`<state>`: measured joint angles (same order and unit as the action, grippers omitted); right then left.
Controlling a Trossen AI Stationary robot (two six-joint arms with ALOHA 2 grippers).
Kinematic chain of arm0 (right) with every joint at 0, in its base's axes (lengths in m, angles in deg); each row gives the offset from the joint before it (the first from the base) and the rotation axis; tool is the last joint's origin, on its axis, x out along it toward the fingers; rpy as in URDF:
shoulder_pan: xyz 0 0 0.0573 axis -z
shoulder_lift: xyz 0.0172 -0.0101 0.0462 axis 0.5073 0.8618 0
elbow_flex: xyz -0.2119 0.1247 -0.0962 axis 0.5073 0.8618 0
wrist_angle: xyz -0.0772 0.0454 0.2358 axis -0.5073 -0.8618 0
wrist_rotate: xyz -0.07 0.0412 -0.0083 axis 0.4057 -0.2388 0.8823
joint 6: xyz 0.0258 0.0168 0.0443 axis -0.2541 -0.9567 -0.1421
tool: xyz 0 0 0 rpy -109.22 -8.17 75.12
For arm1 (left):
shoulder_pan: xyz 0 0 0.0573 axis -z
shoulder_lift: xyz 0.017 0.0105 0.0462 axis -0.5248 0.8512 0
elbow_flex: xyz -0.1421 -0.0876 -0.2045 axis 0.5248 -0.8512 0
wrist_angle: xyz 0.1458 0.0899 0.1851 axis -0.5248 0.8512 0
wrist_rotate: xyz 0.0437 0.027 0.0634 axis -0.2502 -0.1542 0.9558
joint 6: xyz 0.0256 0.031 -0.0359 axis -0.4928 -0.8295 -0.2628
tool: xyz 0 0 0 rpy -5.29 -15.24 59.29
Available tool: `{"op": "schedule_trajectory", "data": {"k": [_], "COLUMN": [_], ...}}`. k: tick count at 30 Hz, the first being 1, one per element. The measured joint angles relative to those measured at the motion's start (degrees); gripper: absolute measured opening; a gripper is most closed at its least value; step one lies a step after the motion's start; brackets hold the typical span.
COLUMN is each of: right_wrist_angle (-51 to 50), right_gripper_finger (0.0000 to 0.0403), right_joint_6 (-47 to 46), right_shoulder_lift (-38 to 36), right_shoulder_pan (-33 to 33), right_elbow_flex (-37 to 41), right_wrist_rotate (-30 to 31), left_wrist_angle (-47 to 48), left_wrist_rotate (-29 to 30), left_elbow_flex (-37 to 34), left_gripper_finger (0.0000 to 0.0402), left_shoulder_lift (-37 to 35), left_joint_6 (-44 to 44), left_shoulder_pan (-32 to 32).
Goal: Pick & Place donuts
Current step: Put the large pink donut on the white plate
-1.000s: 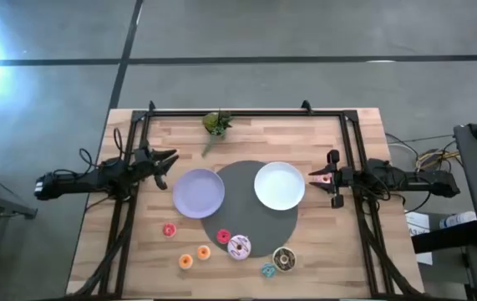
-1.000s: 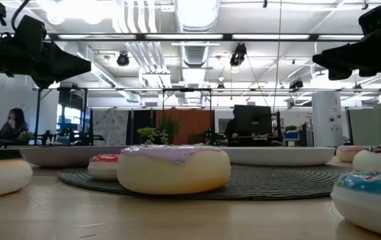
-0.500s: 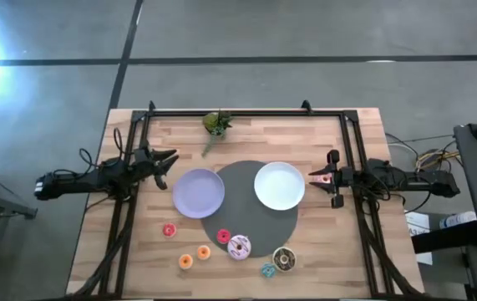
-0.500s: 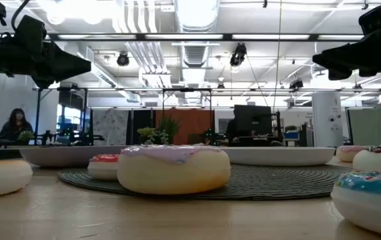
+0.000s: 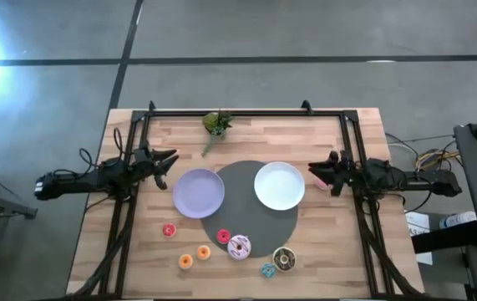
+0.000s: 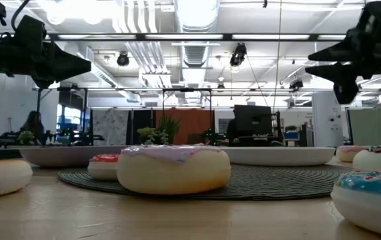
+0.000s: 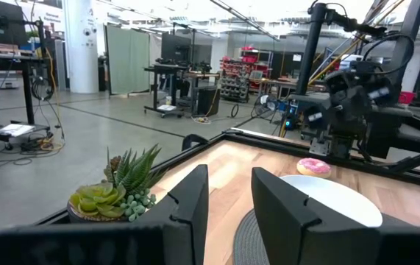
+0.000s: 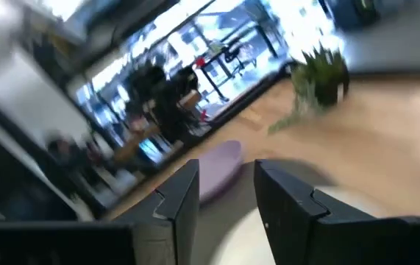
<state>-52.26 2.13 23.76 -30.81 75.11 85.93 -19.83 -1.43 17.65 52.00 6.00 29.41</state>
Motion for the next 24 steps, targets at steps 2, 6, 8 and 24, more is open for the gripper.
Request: {"op": "schedule_trajectory", "data": {"k": [2,6,8,24], "right_wrist_angle": [0.0,0.2,1.9,18.7], "right_gripper_finger": [0.0123,0.0123,0.0123,0.0123], "right_joint_6": [-10.1,-26.6,-29.7,-23.5], "right_shoulder_lift": [0.9,2.8,3.6,14.9], "right_shoulder_pan": [0.0,0.0,0.0,0.7], "right_elbow_flex": [0.0,0.0,0.0,-0.9], "right_wrist_rotate": [0.1,0.3,3.0,17.7], "left_wrist_angle": [0.0,0.0,0.0,0.0], "left_wrist_rotate": [0.0,0.0,0.0,0.0], "left_elbow_flex": [0.0,0.0,0.0,0.0], "left_gripper_finger": [0.0080,0.0080,0.0080,0.0080], "left_shoulder_lift": [0.0,0.0,0.0,0.0], "left_joint_6": [0.0,0.0,0.0,0.0], "left_shoulder_pan": [0.0,0.0,0.0,0.0]}}
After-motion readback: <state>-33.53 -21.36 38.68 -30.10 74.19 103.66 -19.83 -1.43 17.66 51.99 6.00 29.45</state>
